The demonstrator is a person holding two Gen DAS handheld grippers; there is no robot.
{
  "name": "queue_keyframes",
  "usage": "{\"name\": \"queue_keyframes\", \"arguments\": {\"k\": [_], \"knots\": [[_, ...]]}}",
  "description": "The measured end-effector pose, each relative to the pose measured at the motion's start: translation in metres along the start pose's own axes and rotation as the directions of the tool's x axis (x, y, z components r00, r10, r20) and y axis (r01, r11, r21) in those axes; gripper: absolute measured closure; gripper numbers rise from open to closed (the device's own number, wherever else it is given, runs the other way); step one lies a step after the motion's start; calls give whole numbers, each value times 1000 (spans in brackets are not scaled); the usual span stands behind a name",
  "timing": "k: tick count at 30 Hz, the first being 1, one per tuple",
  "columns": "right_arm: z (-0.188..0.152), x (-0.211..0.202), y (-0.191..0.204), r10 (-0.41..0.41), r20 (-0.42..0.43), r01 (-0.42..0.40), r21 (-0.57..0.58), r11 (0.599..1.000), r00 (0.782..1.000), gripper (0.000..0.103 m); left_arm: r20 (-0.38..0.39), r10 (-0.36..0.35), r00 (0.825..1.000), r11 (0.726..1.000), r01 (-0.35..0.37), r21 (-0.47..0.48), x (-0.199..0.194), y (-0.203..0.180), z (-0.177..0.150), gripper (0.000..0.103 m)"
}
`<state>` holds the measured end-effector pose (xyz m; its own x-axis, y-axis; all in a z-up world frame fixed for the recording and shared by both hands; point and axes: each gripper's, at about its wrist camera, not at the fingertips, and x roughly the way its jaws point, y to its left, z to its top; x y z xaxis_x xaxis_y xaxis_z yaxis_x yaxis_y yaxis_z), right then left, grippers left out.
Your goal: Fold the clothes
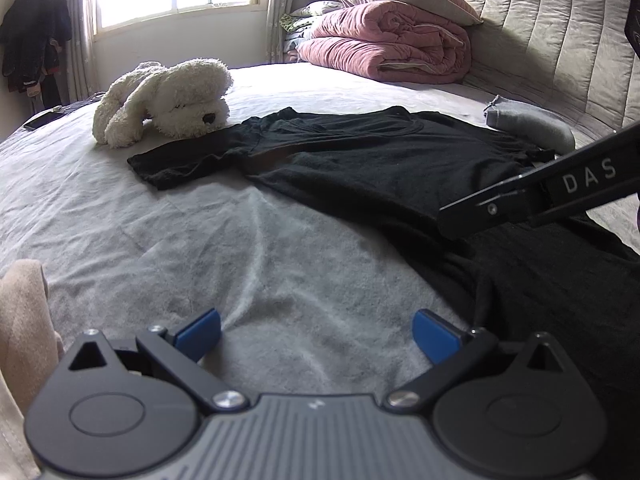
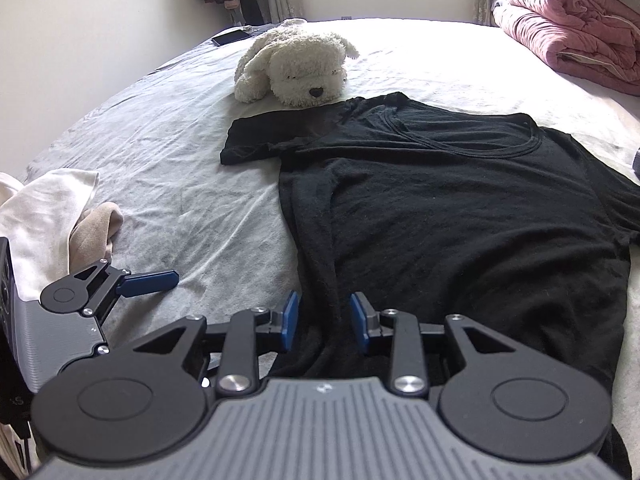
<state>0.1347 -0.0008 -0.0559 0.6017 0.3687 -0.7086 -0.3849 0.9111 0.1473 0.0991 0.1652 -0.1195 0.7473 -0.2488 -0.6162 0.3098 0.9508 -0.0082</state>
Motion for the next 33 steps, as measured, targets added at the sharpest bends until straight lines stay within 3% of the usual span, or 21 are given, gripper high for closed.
{"name": "queue_keyframes", "arguments": {"k": [33], "knots": [[2, 28, 9, -6, -54, 7, 13, 1000, 999, 66, -1, 0, 1000, 1000, 0, 1, 0, 0, 0, 0]]}}
